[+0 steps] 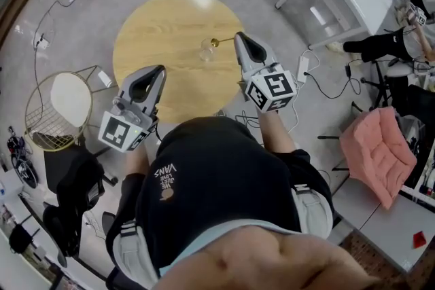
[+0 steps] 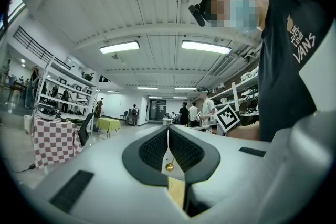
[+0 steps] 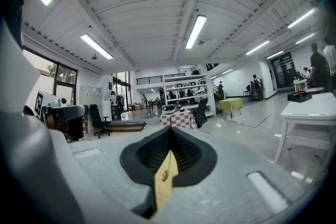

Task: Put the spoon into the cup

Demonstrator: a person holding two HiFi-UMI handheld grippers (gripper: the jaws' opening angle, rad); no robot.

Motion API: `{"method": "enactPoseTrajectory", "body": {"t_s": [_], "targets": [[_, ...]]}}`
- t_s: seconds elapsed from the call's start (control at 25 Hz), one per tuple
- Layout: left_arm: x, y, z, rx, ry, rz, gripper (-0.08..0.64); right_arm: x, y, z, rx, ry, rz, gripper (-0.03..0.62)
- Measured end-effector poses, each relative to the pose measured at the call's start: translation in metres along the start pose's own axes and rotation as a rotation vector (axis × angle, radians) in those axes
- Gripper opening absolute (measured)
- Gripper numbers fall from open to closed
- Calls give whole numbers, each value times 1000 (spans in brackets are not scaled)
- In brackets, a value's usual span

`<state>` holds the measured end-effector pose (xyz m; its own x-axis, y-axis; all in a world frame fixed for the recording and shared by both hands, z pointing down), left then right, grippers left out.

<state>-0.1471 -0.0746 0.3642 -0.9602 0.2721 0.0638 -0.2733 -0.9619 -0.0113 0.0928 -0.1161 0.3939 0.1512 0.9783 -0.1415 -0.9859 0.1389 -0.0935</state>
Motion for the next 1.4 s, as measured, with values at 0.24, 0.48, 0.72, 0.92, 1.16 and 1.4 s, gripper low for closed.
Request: {"method": "enactPoseTrajectory", "body": {"t_s": [0.24,0.48,0.72,0.92,1.16,1.4], "targets": [[0,-2,1,1,0,-24,2,-7,-3,8,16,17,-6,-2],[9,-4,2,5,-1,-51,3,-15,2,24,26,39,-11,-2],[16,-4,0,7,-11,-73,3,-23,8,34,41,59,-19,-2],[17,-4,2,10,-5,-80,2,-27,8,42,42,76,-20,-2],[16,-6,1,6,-3,-87,2,-34,6,55,47,102,-20,-2],[17,-8,2,8,5,-106,2,-41,5,66,59,130,-29,-2]]}}
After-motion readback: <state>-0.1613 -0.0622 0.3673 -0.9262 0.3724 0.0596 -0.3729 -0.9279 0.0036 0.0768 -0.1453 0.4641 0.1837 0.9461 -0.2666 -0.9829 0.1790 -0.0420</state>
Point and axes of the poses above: the fingertips, and each gripper's own axes: x backward along the fingers, y to its left, z out of its underside, the point moved 4 cm from there along x, backward along the fingers, and after that the axes turned 14 degrees about z, right-handed, at the moved point
